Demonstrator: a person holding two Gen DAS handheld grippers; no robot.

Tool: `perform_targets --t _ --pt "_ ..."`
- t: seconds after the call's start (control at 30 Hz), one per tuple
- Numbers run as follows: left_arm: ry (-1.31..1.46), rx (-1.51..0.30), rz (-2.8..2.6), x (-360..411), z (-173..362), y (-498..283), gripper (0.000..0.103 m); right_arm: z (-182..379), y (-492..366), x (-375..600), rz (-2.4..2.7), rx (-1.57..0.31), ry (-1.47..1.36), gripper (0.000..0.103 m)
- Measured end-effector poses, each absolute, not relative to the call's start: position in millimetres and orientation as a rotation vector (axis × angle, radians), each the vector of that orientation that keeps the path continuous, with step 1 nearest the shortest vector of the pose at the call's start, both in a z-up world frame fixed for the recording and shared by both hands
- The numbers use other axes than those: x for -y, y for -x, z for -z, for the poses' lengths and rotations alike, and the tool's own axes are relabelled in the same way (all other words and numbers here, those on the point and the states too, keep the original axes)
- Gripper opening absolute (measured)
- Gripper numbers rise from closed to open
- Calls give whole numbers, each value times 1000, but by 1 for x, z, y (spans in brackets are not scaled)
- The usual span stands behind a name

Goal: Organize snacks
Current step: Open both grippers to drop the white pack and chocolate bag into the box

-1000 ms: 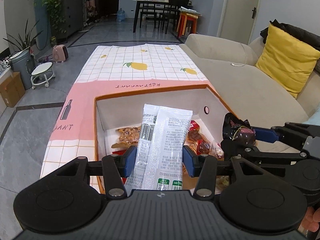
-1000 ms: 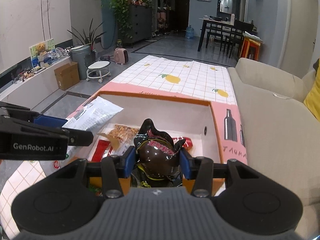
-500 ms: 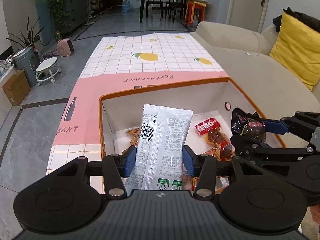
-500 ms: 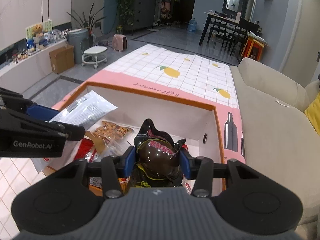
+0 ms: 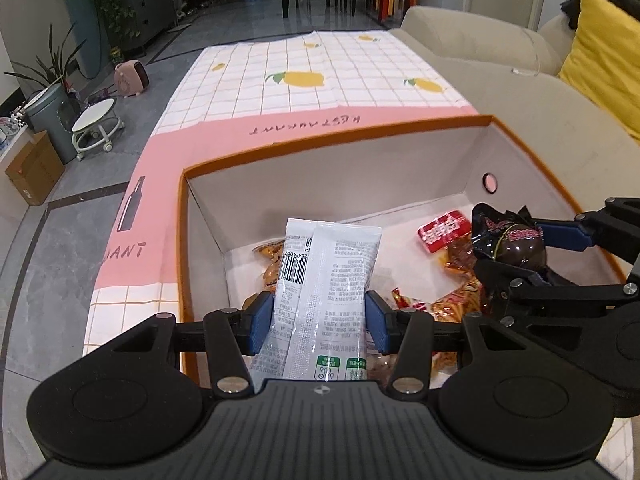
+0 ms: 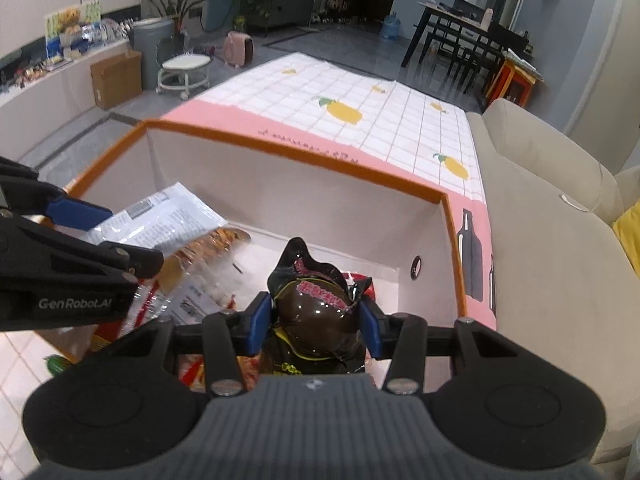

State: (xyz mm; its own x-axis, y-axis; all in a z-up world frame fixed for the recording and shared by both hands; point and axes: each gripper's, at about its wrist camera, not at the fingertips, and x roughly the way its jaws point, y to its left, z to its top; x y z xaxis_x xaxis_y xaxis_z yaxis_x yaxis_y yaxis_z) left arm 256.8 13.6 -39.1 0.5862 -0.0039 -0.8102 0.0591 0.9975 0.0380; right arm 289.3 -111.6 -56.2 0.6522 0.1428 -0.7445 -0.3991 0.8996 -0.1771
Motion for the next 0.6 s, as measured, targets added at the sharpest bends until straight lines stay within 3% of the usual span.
perform_targets --t 0.6 --pt "-130 -1036 18 -7 69 -285 56 90 -314 113 -272 -898 416 47"
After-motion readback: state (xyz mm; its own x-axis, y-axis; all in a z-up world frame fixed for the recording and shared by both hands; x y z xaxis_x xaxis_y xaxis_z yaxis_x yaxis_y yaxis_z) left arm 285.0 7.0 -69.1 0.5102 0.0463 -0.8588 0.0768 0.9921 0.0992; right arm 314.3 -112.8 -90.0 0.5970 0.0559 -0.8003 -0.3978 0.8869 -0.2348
